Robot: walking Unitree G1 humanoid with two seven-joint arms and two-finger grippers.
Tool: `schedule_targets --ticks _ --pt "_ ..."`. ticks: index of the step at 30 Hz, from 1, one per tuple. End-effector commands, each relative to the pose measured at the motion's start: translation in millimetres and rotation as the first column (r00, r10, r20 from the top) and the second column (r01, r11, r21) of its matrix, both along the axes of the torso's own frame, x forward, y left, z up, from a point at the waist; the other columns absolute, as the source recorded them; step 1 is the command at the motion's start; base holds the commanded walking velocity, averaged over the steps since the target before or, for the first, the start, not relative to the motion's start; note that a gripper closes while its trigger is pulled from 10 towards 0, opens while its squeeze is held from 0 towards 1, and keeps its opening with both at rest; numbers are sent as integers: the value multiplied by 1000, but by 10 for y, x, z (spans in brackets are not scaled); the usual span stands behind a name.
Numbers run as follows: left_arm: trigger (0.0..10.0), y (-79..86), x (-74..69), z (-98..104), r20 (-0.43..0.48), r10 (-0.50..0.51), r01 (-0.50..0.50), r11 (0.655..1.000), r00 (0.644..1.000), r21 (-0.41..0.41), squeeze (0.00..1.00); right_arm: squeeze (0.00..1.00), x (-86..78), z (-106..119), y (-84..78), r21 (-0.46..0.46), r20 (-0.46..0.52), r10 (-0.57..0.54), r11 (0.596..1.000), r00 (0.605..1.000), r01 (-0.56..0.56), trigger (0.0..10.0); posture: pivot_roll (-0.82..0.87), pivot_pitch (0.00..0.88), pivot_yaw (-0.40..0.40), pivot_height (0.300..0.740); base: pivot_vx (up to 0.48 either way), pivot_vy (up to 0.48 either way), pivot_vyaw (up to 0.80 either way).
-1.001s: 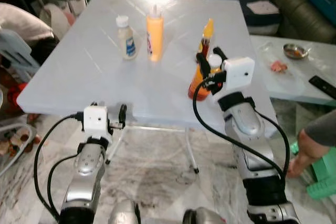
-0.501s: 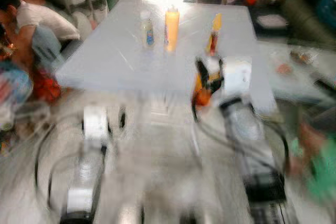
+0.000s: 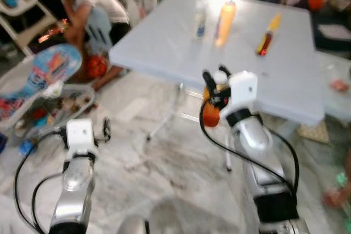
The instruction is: Restocking fridge
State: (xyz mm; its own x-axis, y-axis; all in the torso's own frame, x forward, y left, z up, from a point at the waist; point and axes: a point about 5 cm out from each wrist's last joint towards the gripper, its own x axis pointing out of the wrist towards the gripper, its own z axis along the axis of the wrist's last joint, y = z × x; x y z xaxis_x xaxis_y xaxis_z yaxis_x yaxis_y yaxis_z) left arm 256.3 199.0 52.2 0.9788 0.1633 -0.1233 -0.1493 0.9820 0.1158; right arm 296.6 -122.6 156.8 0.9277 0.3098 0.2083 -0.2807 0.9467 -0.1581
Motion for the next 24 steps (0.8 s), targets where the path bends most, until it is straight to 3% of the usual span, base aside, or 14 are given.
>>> schedule_targets --ticks 1,8,24 --pt "10000 -33 -18 -17 -6 -6 6 1000 1000 25 0 0 -8 14 -32 6 14 -7 1000 1000 7 10000 21 0 -12 740 0 0 800" --pt "10000 35 -22 -54 -24 42 -41 998 999 54 0 0 -44 -96 -12 6 -22 -4 1000 1000 4 10000 20 0 -18 740 0 0 800" --pt "10000 -79 -8 -100 -32 25 -23 999 999 45 0 0 -58 -121 -50 -7 -34 -2 1000 999 2 10000 -1 0 -26 740 0 0 800"
